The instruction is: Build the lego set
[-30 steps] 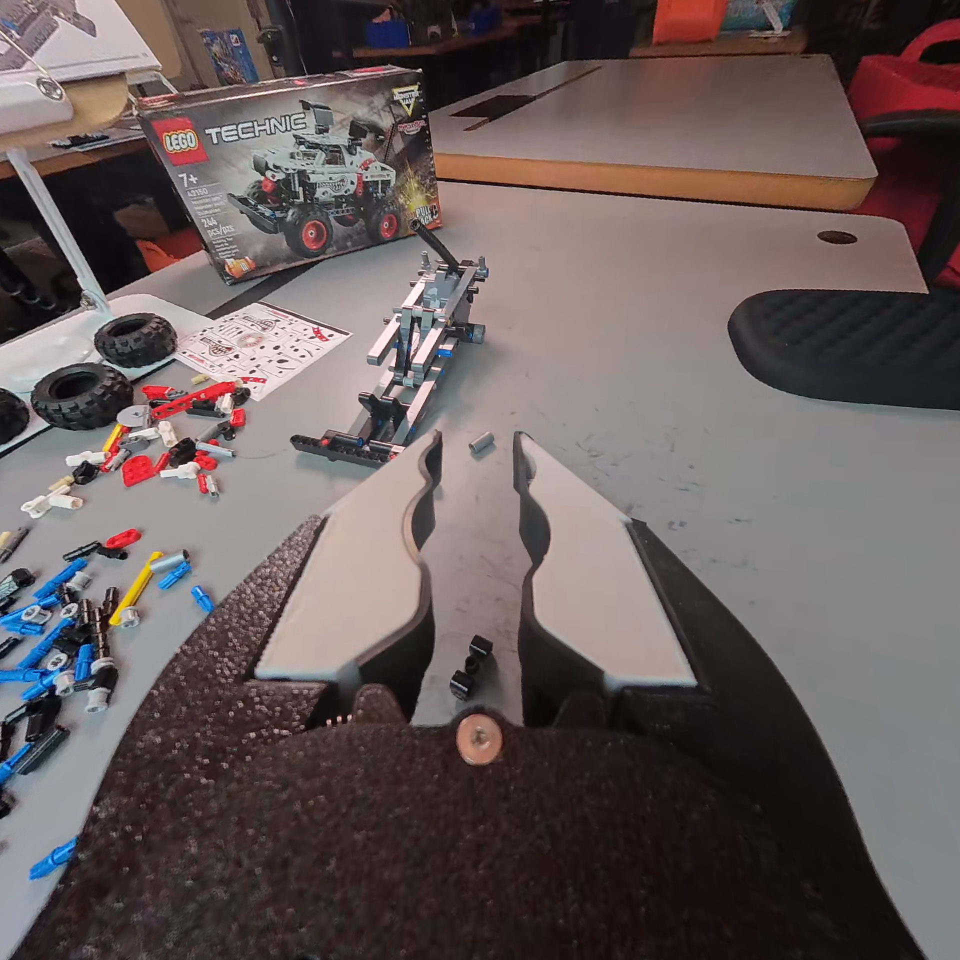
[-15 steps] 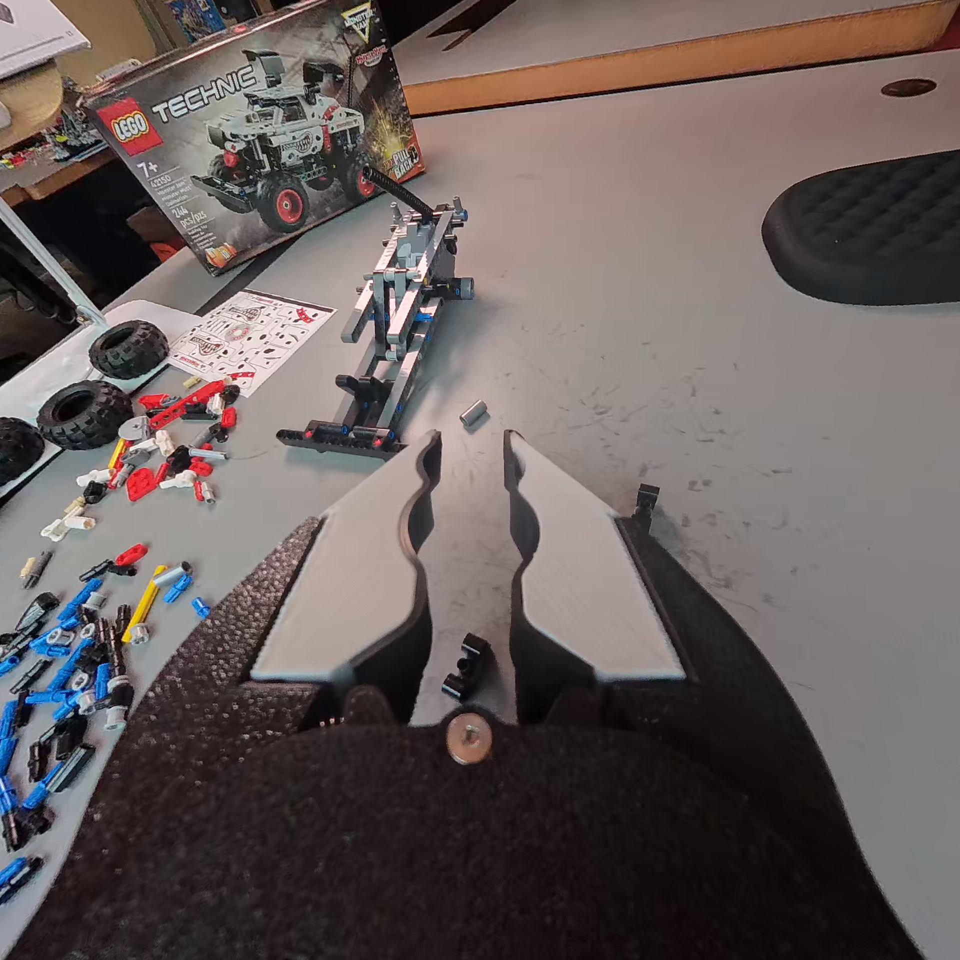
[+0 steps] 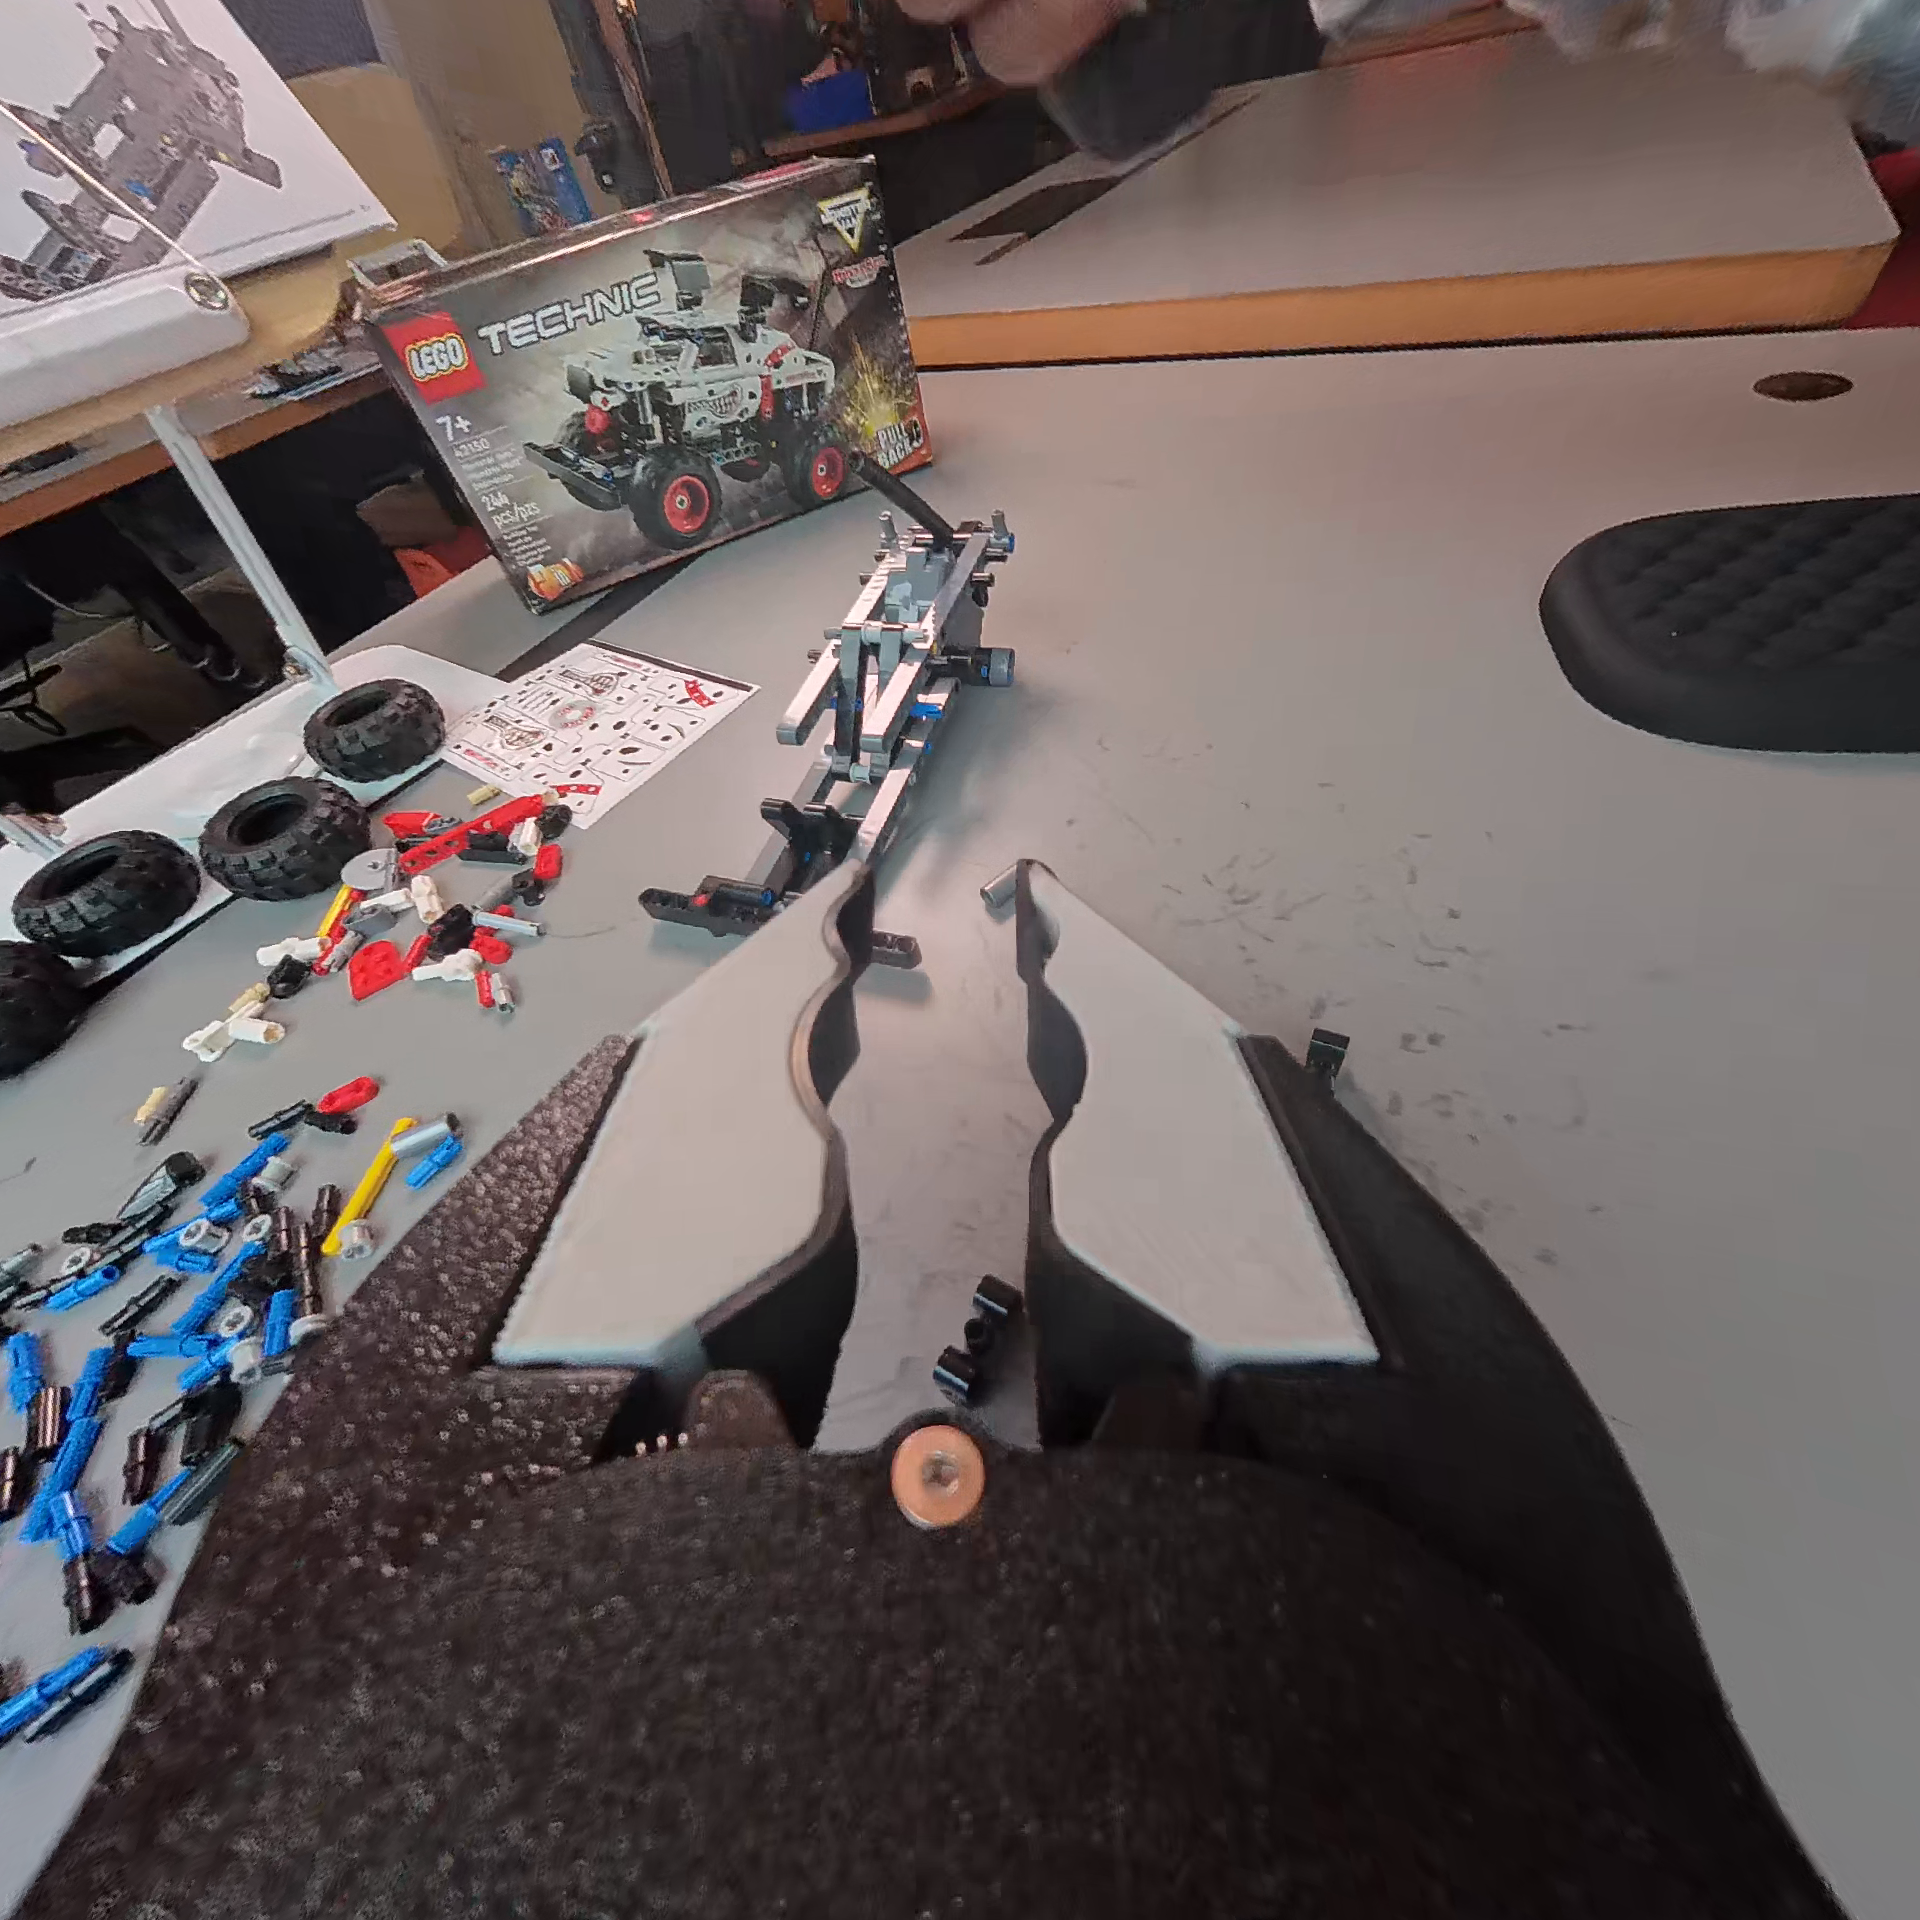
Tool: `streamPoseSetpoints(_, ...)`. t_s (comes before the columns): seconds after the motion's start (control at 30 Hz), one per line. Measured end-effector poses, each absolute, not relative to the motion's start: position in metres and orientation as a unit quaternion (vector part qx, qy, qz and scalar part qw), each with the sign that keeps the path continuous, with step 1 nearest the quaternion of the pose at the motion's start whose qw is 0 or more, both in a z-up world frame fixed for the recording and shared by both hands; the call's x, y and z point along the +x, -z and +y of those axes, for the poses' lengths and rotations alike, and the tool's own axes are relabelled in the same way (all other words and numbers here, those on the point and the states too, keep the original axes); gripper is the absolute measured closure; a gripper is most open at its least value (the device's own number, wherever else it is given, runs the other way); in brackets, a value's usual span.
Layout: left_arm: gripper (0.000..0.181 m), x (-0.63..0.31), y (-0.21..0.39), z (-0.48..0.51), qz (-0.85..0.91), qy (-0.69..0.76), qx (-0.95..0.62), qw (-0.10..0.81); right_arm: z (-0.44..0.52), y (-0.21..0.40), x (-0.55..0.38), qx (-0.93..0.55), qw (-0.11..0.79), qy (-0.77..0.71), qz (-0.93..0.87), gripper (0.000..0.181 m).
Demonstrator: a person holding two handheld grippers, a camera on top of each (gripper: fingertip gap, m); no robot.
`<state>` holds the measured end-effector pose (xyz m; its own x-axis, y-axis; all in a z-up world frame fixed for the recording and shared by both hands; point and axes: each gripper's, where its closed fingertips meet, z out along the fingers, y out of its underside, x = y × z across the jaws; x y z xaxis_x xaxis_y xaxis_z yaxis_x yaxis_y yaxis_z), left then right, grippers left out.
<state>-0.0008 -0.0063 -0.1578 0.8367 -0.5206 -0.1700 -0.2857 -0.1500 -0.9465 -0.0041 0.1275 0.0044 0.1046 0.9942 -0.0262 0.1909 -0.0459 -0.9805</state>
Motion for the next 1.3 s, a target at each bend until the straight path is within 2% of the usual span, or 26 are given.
streamPoseSetpoints(0.23,0.147,-0.019,0.148,-0.004,0.227,0.100,-0.749,0.614,0.074,0.072,0.027,-0.546,0.477,-0.469,-0.505,0.153)
streamPoseSetpoints(0.37,0.147,-0.027,0.145,-0.004,0.216,0.094,-0.748,0.620,0.049,0.095,0.030,-0.519,0.501,-0.468,-0.511,0.153)
streamPoseSetpoints(0.8,0.147,-0.043,0.139,-0.002,0.181,0.114,-0.746,0.631,0.044,0.120,0.036,-0.499,0.526,-0.435,-0.533,0.157)
streamPoseSetpoints(0.97,0.148,-0.052,0.148,0.004,0.183,0.074,-0.752,0.629,0.045,0.137,0.029,-0.516,0.505,-0.438,-0.535,0.158)
streamPoseSetpoints(1.3,0.150,-0.050,0.153,0.007,0.203,0.046,-0.752,0.626,0.036,0.139,0.025,-0.498,0.521,-0.416,-0.555,0.159)
